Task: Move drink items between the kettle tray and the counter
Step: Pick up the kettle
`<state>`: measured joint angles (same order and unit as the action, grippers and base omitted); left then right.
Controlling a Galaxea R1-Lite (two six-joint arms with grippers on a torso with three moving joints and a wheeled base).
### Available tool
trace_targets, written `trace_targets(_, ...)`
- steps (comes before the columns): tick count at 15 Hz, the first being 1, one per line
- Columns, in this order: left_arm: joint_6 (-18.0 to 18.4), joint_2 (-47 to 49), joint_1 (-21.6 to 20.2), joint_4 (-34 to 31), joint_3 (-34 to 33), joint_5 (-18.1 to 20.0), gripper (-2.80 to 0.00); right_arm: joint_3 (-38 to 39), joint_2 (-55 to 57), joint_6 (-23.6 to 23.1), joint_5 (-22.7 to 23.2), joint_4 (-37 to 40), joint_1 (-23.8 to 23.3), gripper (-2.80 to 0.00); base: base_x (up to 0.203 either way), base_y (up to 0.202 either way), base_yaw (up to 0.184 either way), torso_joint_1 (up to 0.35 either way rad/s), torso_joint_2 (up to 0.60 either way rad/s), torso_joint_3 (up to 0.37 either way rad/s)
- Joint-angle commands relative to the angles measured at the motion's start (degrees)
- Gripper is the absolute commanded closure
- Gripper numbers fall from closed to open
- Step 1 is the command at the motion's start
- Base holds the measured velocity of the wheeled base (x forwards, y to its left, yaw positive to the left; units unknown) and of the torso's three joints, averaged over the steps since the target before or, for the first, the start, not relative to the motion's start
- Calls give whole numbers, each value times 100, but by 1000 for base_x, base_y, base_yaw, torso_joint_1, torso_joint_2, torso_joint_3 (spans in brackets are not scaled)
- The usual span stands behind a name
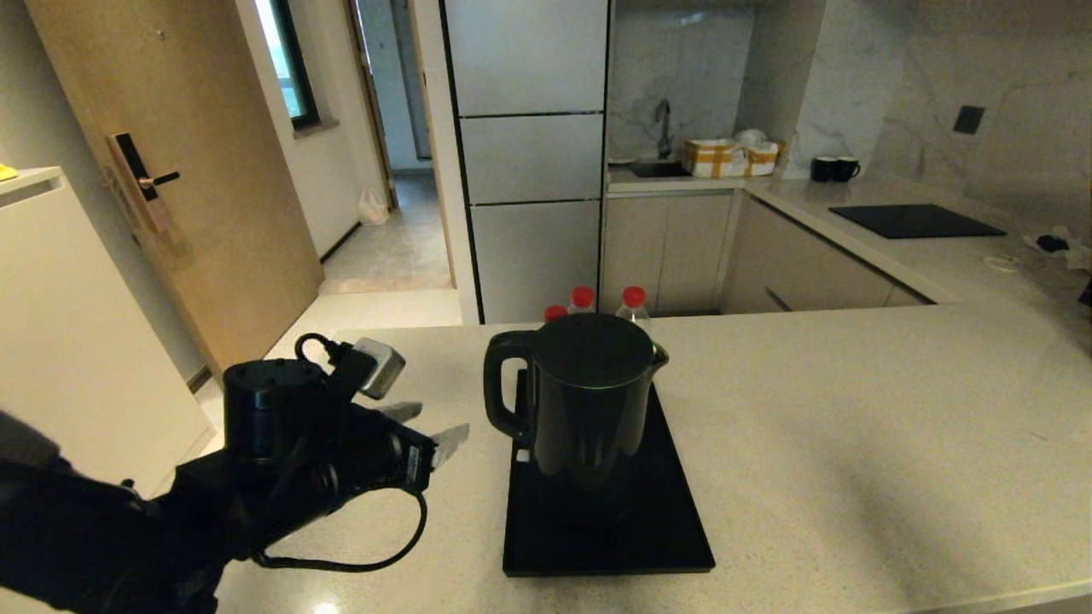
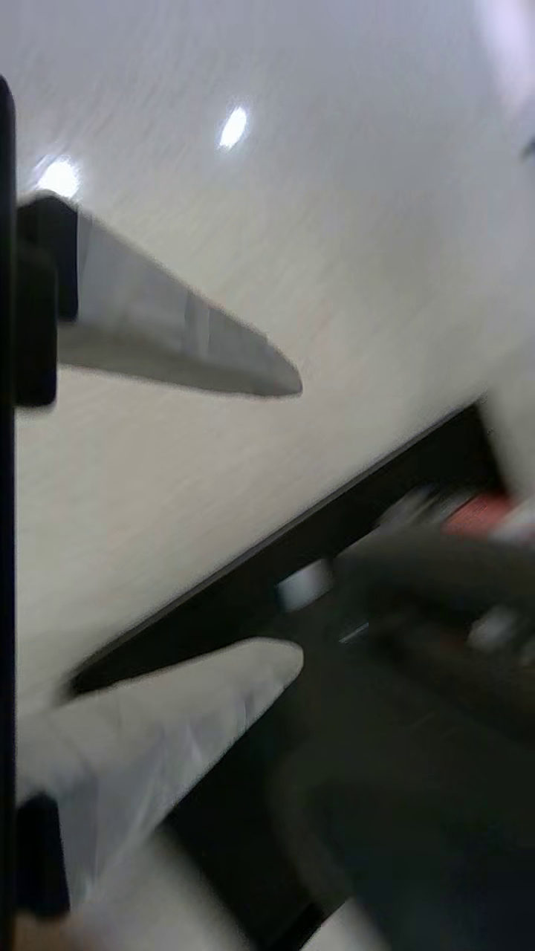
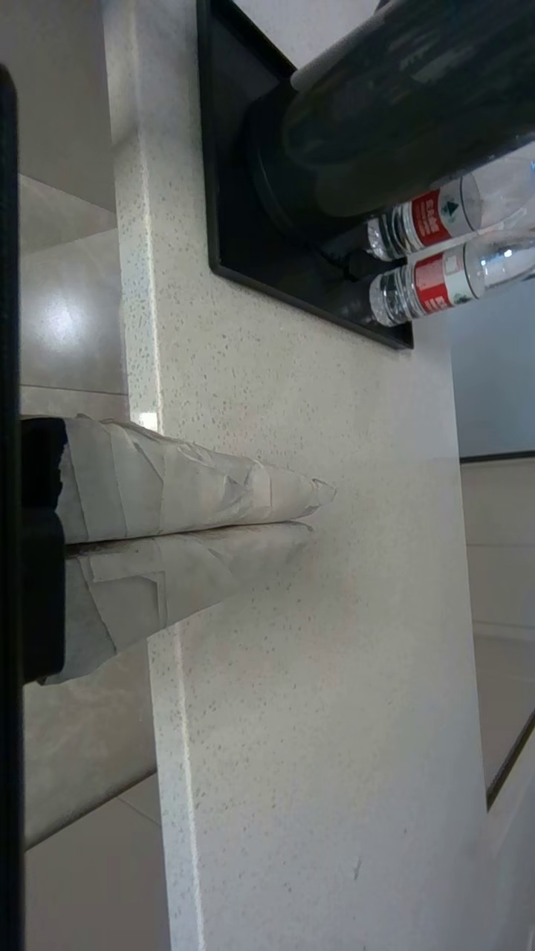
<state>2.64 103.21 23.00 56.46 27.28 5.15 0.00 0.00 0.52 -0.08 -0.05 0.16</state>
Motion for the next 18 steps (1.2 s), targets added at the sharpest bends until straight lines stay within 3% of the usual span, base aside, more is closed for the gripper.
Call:
trace_targets(1,0,316,343,651,-8,-624,-280,0,0,0,-1,5,2,0,0,0,0,0,0,0)
trace_targets(6,-15,701,648,912,327,-770,-280,0,0,0,-1,4,2,0,0,0,0,0,0,0)
trace_targets(11,35,1091,662,1338,486,-799,-280,0,0,0,-1,-4,2,0,0,0,0,0,0,0)
trace_targets(15,94,1708,671,1567,1122,-1135,-280,0,0,0,-1,-4,2,0,0,0,0,0,0,0)
trace_targets(18,280,1895,679,1544,1394,-1165,-280,0,0,0,-1,-4,2,0,0,0,0,0,0,0)
